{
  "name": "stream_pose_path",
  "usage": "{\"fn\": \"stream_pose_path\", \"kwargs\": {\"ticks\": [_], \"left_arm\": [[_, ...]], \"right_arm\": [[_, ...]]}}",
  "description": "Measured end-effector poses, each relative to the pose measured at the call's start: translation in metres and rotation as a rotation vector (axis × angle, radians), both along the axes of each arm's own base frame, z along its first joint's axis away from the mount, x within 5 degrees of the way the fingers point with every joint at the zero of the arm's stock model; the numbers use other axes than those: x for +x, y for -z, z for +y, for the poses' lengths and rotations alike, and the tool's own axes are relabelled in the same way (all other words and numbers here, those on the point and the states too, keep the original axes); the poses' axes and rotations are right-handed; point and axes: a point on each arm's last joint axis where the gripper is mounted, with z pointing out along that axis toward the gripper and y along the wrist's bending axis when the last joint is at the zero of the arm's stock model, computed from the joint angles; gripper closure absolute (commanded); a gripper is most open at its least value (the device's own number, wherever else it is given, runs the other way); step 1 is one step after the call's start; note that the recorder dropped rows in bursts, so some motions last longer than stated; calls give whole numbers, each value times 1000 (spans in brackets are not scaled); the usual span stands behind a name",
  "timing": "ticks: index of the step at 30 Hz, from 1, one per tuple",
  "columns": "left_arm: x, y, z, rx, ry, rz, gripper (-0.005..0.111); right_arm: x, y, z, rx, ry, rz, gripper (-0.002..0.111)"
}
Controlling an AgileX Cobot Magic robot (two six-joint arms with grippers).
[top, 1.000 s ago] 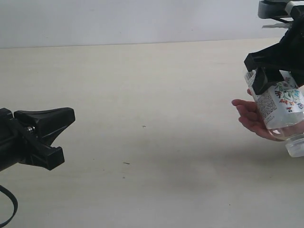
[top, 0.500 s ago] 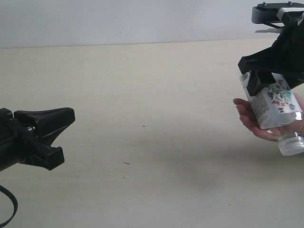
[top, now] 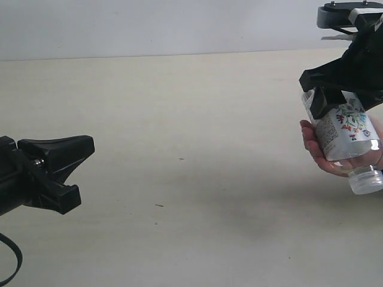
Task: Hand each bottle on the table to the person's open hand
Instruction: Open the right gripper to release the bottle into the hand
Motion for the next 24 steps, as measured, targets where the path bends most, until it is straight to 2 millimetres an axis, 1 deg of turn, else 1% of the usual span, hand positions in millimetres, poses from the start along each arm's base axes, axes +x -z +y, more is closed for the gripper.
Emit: {"fn": "stream_pose_path", "kwargs": {"ticks": [2, 3, 5, 14, 17, 21, 24], "left_arm": [[0, 0, 0, 0, 0, 0, 107], [0, 0, 0, 0, 0, 0, 107], [0, 0, 0, 0, 0, 0, 107], [0, 0, 0, 0, 0, 0, 107], [0, 0, 0, 0, 0, 0, 107], [0, 0, 0, 0, 0, 0, 107], [0, 0, 0, 0, 0, 0, 107]], "right_arm": [[0, 0, 0, 0, 2, 2, 22], [0, 0, 0, 0, 2, 4, 13], [-1, 0, 0, -1, 1, 8, 6], [-1, 0, 0, -1, 1, 10, 6], [-2, -3, 0, 0, -1, -1, 9], [-11, -23, -2, 12, -9, -71, 23], [-24, -48, -5, 29, -9, -167, 33]]}}
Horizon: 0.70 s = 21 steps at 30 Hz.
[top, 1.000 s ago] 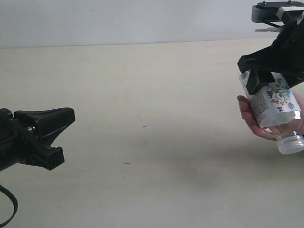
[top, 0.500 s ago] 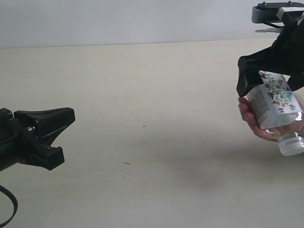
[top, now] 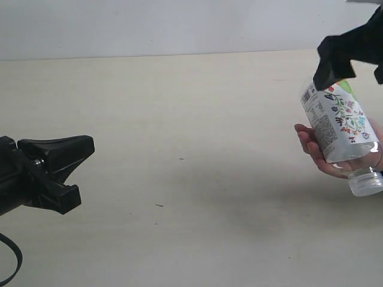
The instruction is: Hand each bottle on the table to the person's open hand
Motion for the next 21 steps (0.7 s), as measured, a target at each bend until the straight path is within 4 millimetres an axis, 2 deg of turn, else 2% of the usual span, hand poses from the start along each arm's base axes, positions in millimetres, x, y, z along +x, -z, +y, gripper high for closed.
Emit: {"fn": "stream_pose_path", "kwargs": {"ticks": [2, 5, 9, 10, 11, 13, 18, 20, 21], "left_arm": [[0, 0, 0, 0, 0, 0, 107], [0, 0, 0, 0, 0, 0, 107], [0, 0, 0, 0, 0, 0, 107], [0, 0, 0, 0, 0, 0, 107], [0, 0, 0, 0, 0, 0, 107], [0, 0, 0, 0, 0, 0, 107], [0, 0, 0, 0, 0, 0, 107], [0, 0, 0, 0, 0, 0, 107], [0, 0, 0, 0, 0, 0, 107]], "right_arm": [[-12, -20, -2, 15, -1, -84, 42], [-33, -48, -7, 37, -1, -196, 62], [-61, -75, -11, 69, -3, -312, 104], [-71, -84, -13, 81, -6, -349, 108], [-86, -95, -15, 84, -24, -406, 108], [-104, -107, -18, 94, -43, -472, 108], [-150, -130, -21, 171, -78, -608, 108], [-182, -142, -22, 267, -97, -691, 108], [-190, -145, -21, 293, -103, -708, 108]]}}
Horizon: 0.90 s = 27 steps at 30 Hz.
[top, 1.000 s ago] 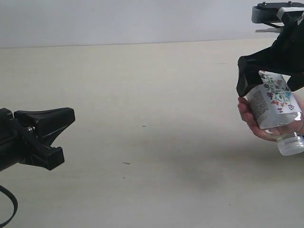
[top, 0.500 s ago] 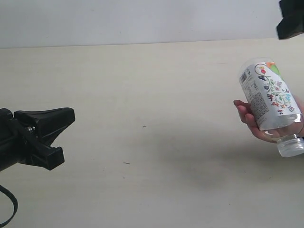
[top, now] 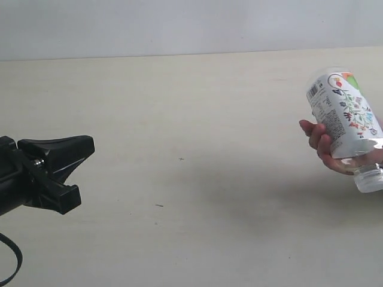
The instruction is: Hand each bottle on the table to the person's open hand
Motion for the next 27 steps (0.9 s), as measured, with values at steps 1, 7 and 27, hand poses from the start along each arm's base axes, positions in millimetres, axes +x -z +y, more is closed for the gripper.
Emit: {"fn": "stream_pose_path", "kwargs": {"ticks": [1, 7, 27], "left_arm": [[0, 0, 0, 0, 0, 0, 107], [0, 0, 0, 1, 0, 1, 107], [0, 0, 0, 1, 0, 1, 107]], "right_arm": [[-13, -3, -1, 29, -15, -31, 108], [-59, -12, -7, 89, -42, -161, 108], [-114, -8, -26, -4, 18, -401, 108]]}}
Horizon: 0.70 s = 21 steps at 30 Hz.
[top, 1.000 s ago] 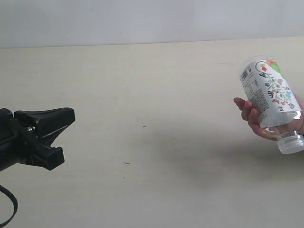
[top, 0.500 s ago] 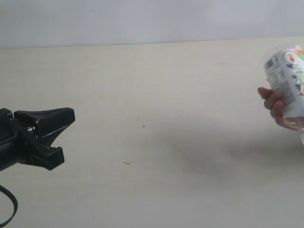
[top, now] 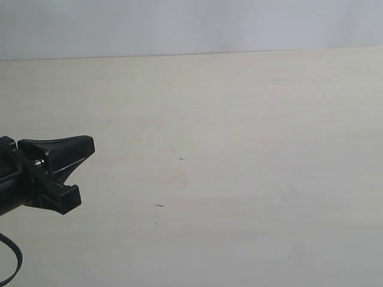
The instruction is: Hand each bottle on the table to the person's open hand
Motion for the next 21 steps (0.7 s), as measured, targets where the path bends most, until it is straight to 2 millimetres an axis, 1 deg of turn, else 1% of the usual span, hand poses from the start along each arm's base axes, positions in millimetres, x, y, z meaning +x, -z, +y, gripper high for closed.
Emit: {"fn": "stream_pose_path", "kwargs": {"ticks": [2, 5, 7, 11, 14, 17, 21], "left_arm": [[0, 0, 0, 0, 0, 0, 107], [0, 0, 0, 0, 0, 0, 107], [0, 0, 0, 0, 0, 0, 107], [0, 0, 0, 0, 0, 0, 107], [0, 0, 0, 0, 0, 0, 107], [0, 0, 0, 0, 0, 0, 107], [0, 0, 0, 0, 0, 0, 107]], "right_arm": [[-2, 9, -3, -9, 32, -35, 108], [6, 33, -5, -12, 91, -85, 108], [16, 54, -6, -14, 139, -130, 108], [39, 104, -6, -36, 199, -142, 108], [54, 141, -5, -60, 223, -113, 108], [67, 180, -4, -85, 223, -26, 108], [78, 221, -3, -123, 220, 89, 108]]}}
